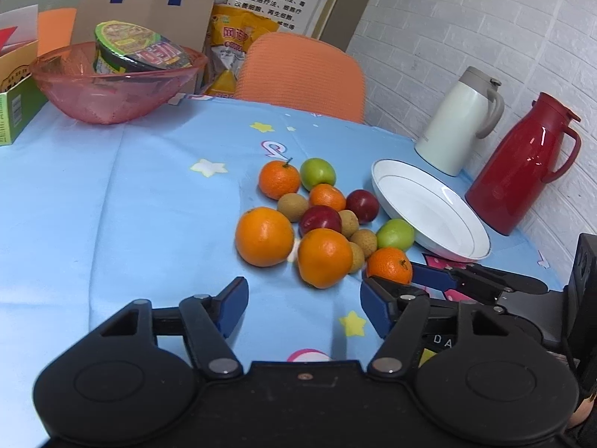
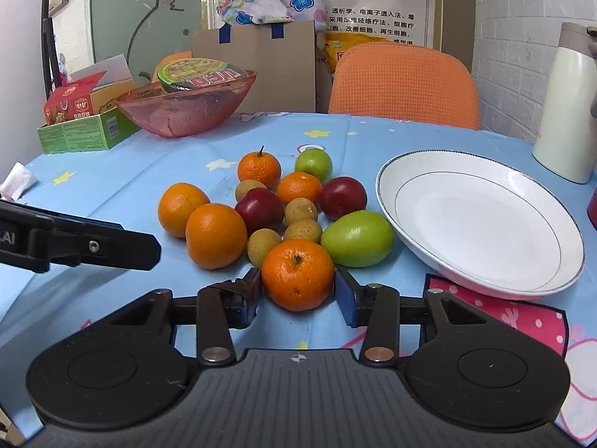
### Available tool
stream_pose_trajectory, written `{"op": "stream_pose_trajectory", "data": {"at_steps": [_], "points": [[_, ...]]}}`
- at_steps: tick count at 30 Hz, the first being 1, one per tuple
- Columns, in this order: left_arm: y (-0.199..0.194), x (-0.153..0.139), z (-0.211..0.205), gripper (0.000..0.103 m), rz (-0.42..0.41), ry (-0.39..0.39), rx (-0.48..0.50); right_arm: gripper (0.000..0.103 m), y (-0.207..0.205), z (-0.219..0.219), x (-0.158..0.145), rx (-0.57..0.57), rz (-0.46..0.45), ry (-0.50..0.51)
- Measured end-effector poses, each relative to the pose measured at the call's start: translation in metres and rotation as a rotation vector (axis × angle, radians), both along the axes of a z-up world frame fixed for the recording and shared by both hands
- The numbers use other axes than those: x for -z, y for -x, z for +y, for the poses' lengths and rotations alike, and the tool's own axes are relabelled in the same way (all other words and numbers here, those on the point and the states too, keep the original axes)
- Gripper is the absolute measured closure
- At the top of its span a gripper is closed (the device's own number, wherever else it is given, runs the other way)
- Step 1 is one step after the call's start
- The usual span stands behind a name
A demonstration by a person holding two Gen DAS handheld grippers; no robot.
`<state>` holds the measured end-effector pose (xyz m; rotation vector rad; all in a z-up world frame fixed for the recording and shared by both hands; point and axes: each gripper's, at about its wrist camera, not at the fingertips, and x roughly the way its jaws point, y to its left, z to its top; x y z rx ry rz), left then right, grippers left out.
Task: Organize fruits
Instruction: 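Grasp a mandarin with the right tool while the left tool grasps a large orange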
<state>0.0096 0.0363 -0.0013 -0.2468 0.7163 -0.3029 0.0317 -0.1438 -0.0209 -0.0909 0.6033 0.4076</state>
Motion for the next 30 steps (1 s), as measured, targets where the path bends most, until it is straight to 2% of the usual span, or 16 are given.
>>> {"op": "stream_pose_trajectory", "data": {"at_steps": [8,15,30], "points": [[-0.023,0.000,-0.019,0.012,-0.004,-0.037,0.026,0.031,0.026,-0.011,-0.003,-0.018,0.002,-0.013],[-0.037,0.007,-0.037,0.014,0.006,-0.066,0.056,0.031,0.025,-0.015,-0.005,0.009,-0.006,-0.037],[-0.043,0.011,-0.035,0.014,0.017,-0.049,0.051,0.030,0.021,-0.003,0.001,-0.008,-0.005,-0.019]]}}
